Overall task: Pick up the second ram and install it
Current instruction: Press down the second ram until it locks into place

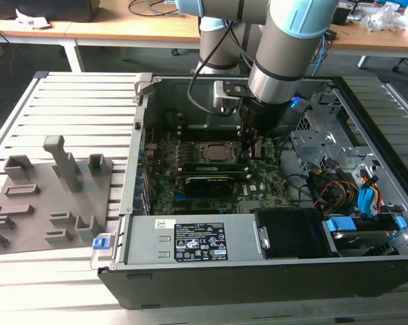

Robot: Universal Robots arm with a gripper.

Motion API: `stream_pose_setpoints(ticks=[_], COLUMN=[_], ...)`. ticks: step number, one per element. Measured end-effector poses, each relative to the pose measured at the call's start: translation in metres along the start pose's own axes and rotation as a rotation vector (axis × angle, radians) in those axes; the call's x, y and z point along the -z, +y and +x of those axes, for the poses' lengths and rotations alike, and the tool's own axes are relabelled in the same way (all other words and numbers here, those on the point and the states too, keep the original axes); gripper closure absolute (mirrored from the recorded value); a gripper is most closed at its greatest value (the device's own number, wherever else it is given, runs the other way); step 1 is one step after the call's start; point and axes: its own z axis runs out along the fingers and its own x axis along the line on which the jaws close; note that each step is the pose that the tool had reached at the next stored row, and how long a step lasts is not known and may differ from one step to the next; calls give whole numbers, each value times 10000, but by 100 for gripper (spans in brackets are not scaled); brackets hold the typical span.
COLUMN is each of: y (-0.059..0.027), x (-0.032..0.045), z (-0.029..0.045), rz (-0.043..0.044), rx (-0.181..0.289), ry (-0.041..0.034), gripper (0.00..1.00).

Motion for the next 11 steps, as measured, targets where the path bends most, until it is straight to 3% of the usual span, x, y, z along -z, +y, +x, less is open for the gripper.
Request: stream_pose_setpoints(ticks=[2,6,8,11], y=[86,423,525,780], x=[-1,-28,-38,-82], z=[5,25,30,48], rz=[33,86,100,128], rx=[2,4,4,5], ry=[-15,-15,-20,-20], gripper=[89,89,89,89])
